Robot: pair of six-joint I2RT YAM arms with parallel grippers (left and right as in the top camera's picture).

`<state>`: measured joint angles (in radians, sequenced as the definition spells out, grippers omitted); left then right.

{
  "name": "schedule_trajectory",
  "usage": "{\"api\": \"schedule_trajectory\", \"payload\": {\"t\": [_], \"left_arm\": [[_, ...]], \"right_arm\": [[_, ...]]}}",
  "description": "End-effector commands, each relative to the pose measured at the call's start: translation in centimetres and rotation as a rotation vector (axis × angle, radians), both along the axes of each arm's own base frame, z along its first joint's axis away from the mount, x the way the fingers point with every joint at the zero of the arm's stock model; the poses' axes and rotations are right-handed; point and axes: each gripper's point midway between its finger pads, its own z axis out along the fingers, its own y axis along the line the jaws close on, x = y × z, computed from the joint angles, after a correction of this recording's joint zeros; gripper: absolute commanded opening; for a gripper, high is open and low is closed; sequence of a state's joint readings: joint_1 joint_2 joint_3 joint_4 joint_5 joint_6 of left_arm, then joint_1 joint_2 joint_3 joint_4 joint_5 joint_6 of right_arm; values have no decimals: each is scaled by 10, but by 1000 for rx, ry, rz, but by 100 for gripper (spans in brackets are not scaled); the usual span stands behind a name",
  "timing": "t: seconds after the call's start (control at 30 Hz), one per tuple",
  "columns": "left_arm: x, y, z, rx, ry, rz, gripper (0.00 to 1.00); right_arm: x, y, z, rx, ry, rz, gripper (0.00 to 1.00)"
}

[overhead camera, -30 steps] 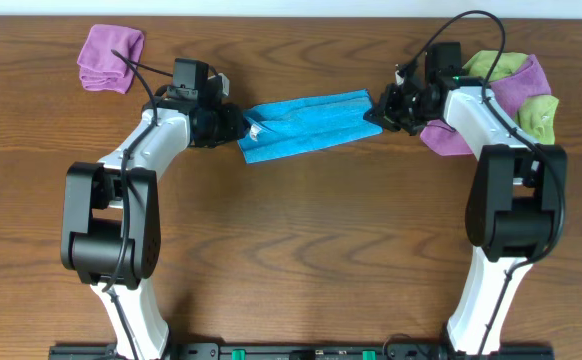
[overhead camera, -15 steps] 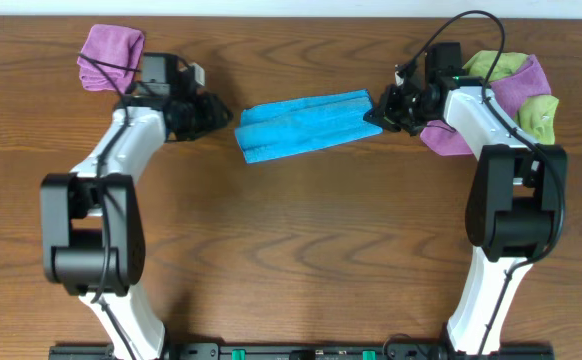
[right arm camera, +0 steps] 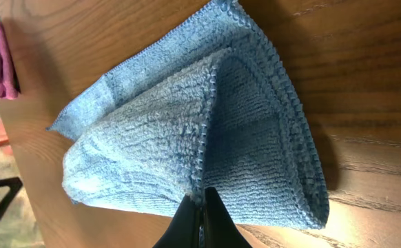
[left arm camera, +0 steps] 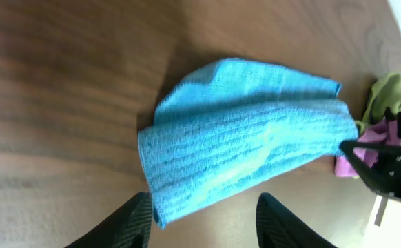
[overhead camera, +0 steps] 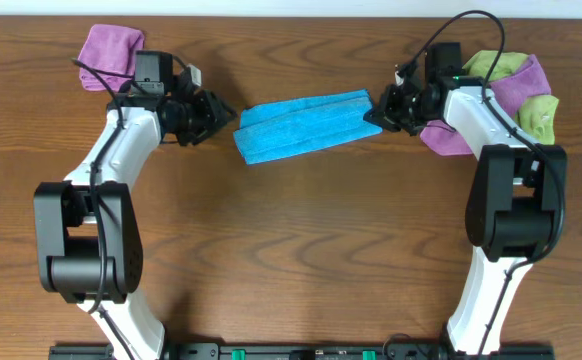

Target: Fold the cloth

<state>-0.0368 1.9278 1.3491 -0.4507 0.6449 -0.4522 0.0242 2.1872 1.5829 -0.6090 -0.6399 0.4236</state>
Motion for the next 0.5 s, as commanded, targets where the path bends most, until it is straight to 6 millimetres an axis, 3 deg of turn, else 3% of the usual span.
{"api": "schedule_trajectory", "payload": {"t": [0.0,0.13,0.27,0.47], "left_arm": [[-2,-2,4,-8,16,10,50],[-8,5,-15,51,71,32,51],[-11,-4,-39,7,143,30,48],[-5,-15,-56,-37,168,45,48]], "right_arm": [[4,-1,1,9,-16,15,1],[4,-1,1,9,-16,15,2],[4,-1,1,9,-16,15,1],[4,-1,1,9,-16,15,1]]}}
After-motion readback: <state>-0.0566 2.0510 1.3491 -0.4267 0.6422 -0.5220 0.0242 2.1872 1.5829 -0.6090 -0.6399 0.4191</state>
